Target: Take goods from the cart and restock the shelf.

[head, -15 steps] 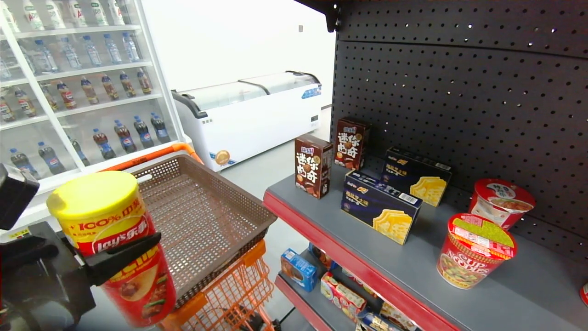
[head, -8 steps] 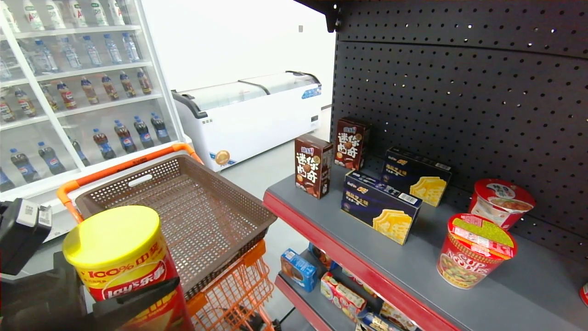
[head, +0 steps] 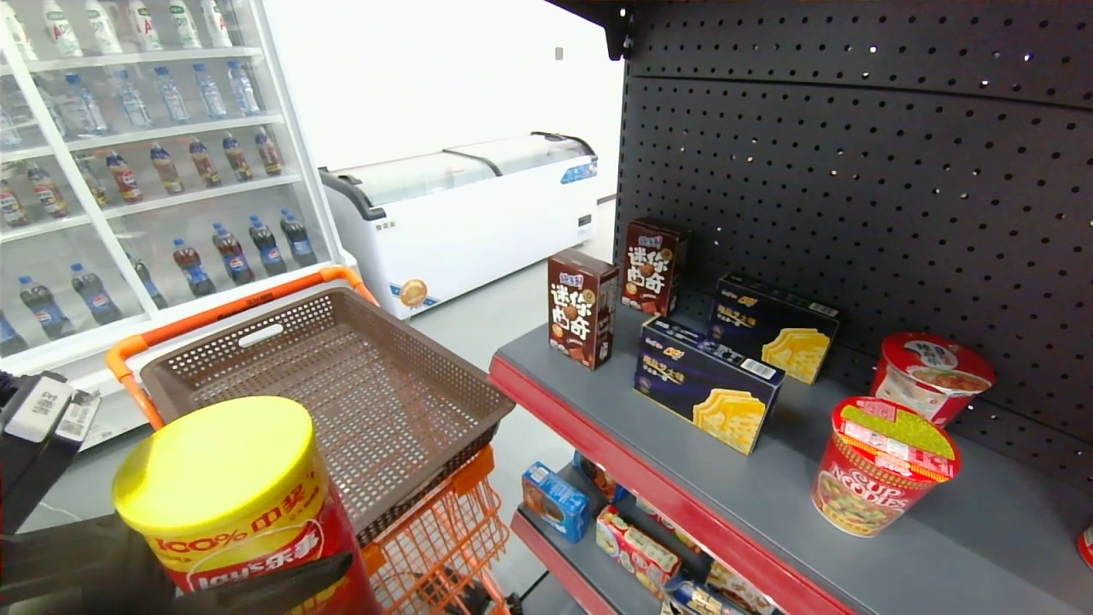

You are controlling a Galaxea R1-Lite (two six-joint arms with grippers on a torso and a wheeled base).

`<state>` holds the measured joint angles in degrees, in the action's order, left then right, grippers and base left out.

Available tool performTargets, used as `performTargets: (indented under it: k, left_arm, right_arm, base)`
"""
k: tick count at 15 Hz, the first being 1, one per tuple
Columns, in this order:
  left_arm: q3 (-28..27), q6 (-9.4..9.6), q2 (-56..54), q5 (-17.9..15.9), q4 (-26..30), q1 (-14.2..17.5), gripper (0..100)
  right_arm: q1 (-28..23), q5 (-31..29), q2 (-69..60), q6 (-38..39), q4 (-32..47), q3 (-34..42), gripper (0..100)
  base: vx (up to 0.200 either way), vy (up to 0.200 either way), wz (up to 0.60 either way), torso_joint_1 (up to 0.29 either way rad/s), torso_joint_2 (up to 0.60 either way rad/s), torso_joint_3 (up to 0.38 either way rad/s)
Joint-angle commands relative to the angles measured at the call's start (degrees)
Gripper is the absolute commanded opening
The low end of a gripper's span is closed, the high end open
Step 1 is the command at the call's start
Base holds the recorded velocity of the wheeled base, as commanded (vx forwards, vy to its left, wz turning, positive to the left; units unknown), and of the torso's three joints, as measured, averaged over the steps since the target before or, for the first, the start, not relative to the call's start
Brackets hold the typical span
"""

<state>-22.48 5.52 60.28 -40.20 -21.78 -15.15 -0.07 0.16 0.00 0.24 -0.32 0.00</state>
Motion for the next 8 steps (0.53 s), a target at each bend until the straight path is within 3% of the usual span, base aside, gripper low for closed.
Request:
performTargets:
  k: [1, 2, 5, 8]
  left_arm:
    - [-0.5, -0.16, 1.2, -2.6, 0.0, -5.2, 0]
    - [-0.5, -0.07, 2.9, -4.7, -0.7, -7.3, 0]
    - [-4.6, 0.01, 5.8, -6.2, -1.0, -13.3, 0]
    - [-5.1, -0.07, 9.7, -7.0, -4.1, -15.8, 0]
  right_arm:
    - [0.0, 0.0, 0.1, 0.0, 0.0, 0.0, 100]
    - [0.1, 0.0, 0.1, 0.0, 0.0, 0.0, 100]
    - [0.0, 0.0, 0.1, 0.0, 0.0, 0.0, 100]
    - [0.0, 0.0, 0.1, 0.0, 0.0, 0.0, 100]
  base:
    - [0.000, 0.000, 0.00, 0.000, 0.00, 0.000]
    - [0.000, 0.000, 0.00, 0.000, 0.00, 0.000]
    - [0.000, 0.000, 0.00, 0.000, 0.00, 0.000]
    - [0.000, 0.000, 0.00, 0.000, 0.00, 0.000]
